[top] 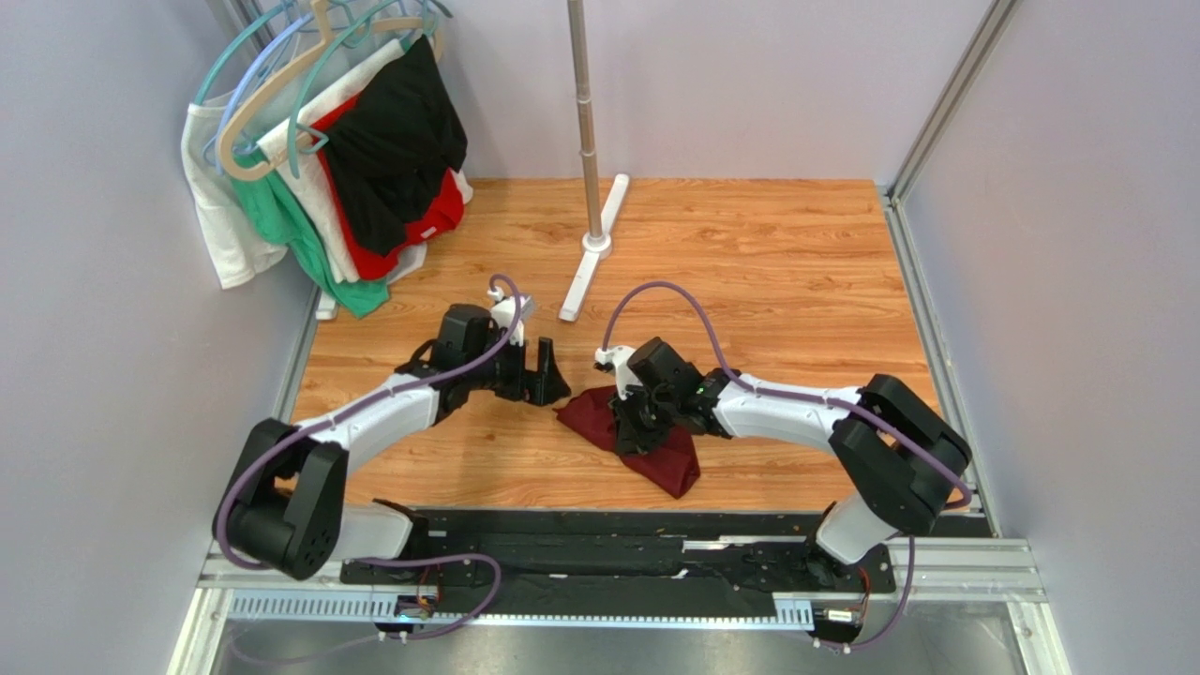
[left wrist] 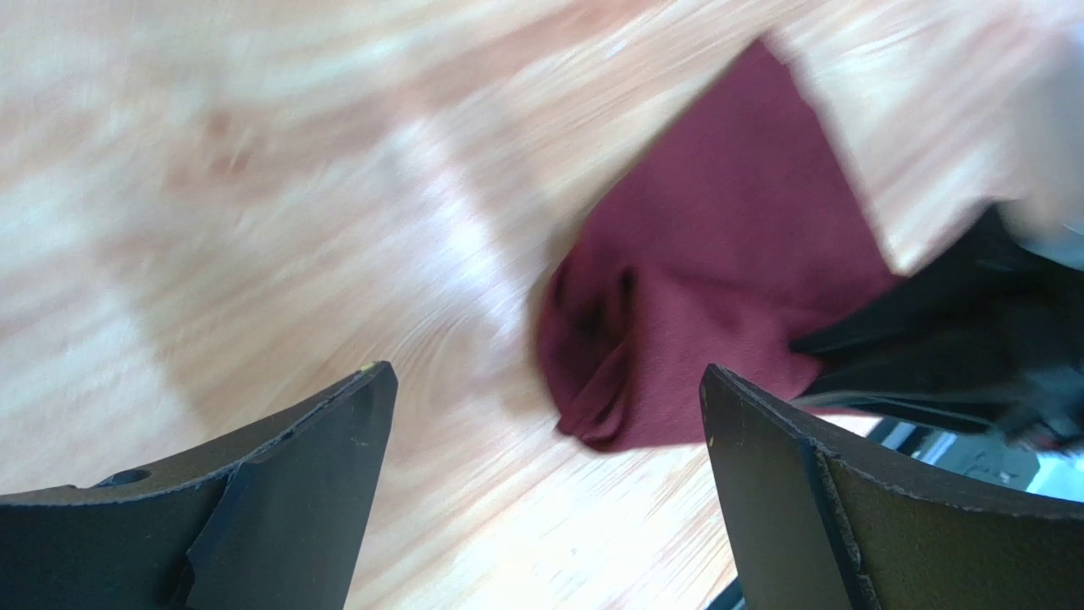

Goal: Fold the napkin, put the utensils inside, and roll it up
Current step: Roll the napkin at the center of the board.

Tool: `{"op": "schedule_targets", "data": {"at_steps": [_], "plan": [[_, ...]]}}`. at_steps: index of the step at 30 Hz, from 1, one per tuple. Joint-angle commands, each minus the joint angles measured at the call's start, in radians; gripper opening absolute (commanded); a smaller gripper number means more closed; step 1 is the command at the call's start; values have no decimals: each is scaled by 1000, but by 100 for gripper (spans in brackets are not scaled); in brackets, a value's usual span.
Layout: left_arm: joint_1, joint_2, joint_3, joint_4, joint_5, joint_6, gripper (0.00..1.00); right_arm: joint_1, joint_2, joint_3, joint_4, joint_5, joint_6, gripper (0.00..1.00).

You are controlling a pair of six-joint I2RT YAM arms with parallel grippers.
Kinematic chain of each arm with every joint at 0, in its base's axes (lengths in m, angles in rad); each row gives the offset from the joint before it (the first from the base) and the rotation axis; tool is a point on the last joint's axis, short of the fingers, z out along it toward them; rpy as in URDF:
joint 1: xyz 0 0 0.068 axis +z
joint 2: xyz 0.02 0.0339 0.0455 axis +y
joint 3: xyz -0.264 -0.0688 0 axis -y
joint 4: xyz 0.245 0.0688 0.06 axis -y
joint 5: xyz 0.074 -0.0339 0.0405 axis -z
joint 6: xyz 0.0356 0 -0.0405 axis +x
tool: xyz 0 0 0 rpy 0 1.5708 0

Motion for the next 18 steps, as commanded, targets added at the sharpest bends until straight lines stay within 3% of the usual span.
{"op": "schedule_targets", "data": {"at_steps": [1, 6, 15, 18], "plan": [[-21, -116, -74, 236, 124, 14, 98, -61, 51, -5, -30, -282, 11, 0], [-95, -107, -102, 368, 237, 75, 98, -139, 122, 21, -14, -461, -5, 0], [-218, 109, 6, 392, 408, 215, 98, -248, 218, 69, -24, -652, -54, 0], [-229, 145, 21, 381, 399, 241, 98, -268, 241, 76, -40, -690, -74, 0]]}}
